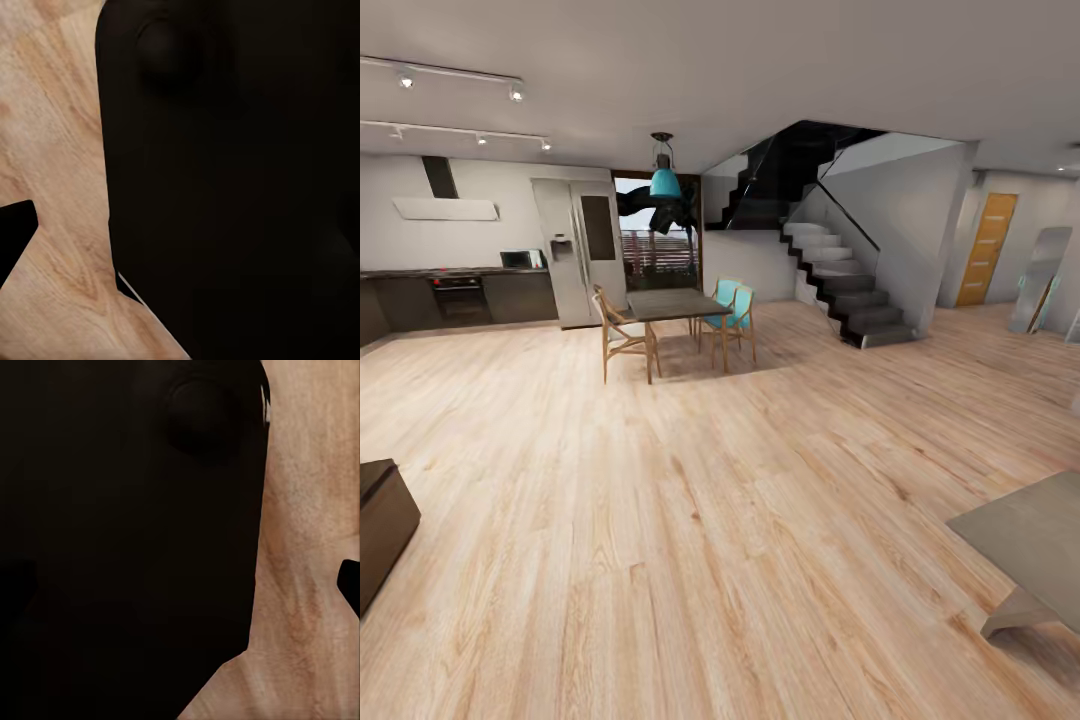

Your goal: Turn on the radio receiver that's on the table in the living room.

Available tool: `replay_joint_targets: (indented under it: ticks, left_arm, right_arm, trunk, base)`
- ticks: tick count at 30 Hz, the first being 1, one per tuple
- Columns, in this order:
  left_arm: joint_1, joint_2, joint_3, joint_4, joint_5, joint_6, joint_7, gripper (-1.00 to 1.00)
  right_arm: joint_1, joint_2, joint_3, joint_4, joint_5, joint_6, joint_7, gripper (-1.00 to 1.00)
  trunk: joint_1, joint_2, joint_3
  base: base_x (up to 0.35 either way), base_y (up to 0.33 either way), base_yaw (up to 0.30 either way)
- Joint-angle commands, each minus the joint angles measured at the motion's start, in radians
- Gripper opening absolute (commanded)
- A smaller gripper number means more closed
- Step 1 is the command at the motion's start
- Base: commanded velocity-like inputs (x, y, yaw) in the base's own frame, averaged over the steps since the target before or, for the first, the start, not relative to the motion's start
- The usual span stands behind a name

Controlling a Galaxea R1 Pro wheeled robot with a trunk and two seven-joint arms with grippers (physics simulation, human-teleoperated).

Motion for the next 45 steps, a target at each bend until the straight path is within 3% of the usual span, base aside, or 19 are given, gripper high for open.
replay_joint_targets:
  ticks: [1,6,11,38,45]
  left_arm:
    - [0.006,0.006,-0.001,-0.001,0.001,-0.001,0.000,1.00]
    - [0.026,0.006,-0.001,-0.001,0.001,-0.001,0.000,1.00]
    - [0.026,0.006,-0.001,-0.001,0.001,-0.001,0.000,1.00]
    - [0.026,0.000,0.004,-0.004,0.006,0.000,0.000,1.00]
    - [0.026,-0.001,0.005,-0.025,0.006,0.000,-0.002,1.00]
  right_arm:
    - [-0.006,0.006,0.001,-0.006,-0.002,-0.005,-0.001,1.00]
    - [-0.012,0.034,0.000,-0.022,-0.002,-0.019,-0.001,1.00]
    - [-0.012,0.044,0.000,-0.023,-0.001,-0.039,-0.001,1.00]
    - [-0.012,0.047,0.000,-0.024,-0.003,-0.067,-0.001,1.00]
    - [-0.012,0.047,0.000,-0.032,-0.003,-0.104,0.000,1.00]
  trunk:
    - [0.000,0.000,0.000]
    - [0.000,0.000,0.000]
    - [0.000,0.000,0.000]
    - [0.000,0.000,0.000]
    - [0.000,0.000,0.000]
  base:
    - [0.000,0.000,0.000]
    - [0.000,0.000,0.000]
    - [0.000,0.000,0.000]
    - [0.000,0.000,0.000]
    - [0.000,0.000,0.000]
